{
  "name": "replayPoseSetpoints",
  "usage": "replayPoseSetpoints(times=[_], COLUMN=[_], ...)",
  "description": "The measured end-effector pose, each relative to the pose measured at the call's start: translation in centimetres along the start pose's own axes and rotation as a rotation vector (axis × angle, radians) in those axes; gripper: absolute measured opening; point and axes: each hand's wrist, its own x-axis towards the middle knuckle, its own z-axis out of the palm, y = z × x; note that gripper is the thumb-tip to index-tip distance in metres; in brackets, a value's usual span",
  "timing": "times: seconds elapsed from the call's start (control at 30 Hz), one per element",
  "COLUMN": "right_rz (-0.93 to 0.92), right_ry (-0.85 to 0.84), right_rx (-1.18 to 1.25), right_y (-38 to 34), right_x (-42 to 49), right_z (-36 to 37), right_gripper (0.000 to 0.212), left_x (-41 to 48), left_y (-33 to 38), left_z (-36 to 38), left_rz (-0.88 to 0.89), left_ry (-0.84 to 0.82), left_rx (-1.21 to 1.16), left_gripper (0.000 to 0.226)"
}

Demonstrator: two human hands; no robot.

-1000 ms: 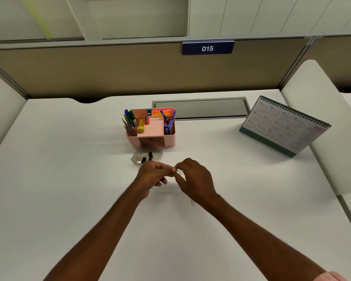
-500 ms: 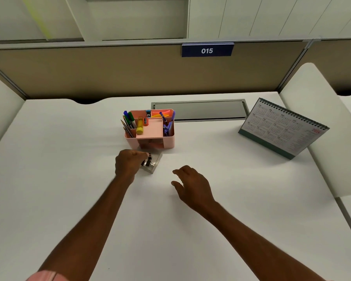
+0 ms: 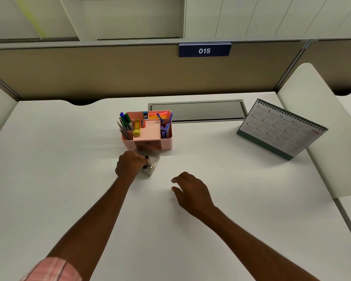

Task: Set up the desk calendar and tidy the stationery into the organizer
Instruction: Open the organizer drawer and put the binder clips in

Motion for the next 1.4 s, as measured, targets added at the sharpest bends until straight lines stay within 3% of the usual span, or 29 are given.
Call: replayPoseSetpoints(times=[0.2, 0.27, 0.33, 0.43, 0.6, 0.87, 1.17, 1.4], right_rz=[0.007, 0.017, 0.027, 0.028, 0.027, 0.051, 0.061, 0.064], right_ry=[-0.012, -0.013, -0.016, -0.026, -0.028, -0.04, -0.044, -0.044], right_rx=[0.005, 0.012, 0.021, 0.03, 0.03, 0.037, 0.04, 0.034], right_y=[0.0, 0.1, 0.2, 0.2, 0.1, 0.8, 1.1, 1.0], right_x=[0.0, -0.2, -0.3, -0.3, -0.4, -0.6, -0.7, -0.8], right_z=[0.1, 0.2, 0.4, 0.6, 0.6, 0.1, -0.3, -0.1], right_gripper=[0.025, 0.025, 0.024, 0.024, 0.023, 0.023, 0.023, 0.022], left_x=[-0.8, -1.4, -2.2, -3.2, -2.8, -2.8, -2.8, -2.7], left_y=[-0.8, -1.7, -2.6, -2.9, -2.5, -0.3, 1.2, 2.6], left_z=[0.4, 0.8, 1.3, 2.0, 2.4, 1.9, 1.7, 0.7], left_rz=[0.039, 0.011, -0.137, -0.365, -0.44, -0.484, -0.434, -0.413], left_ry=[0.123, 0.272, 0.364, 0.23, 0.025, -0.106, -0.143, -0.199], left_rx=[-0.111, -0.326, -0.64, -0.991, -1.166, -1.301, -1.257, -1.257], left_gripper=[0.035, 0.024, 0.022, 0.031, 0.042, 0.031, 0.029, 0.043])
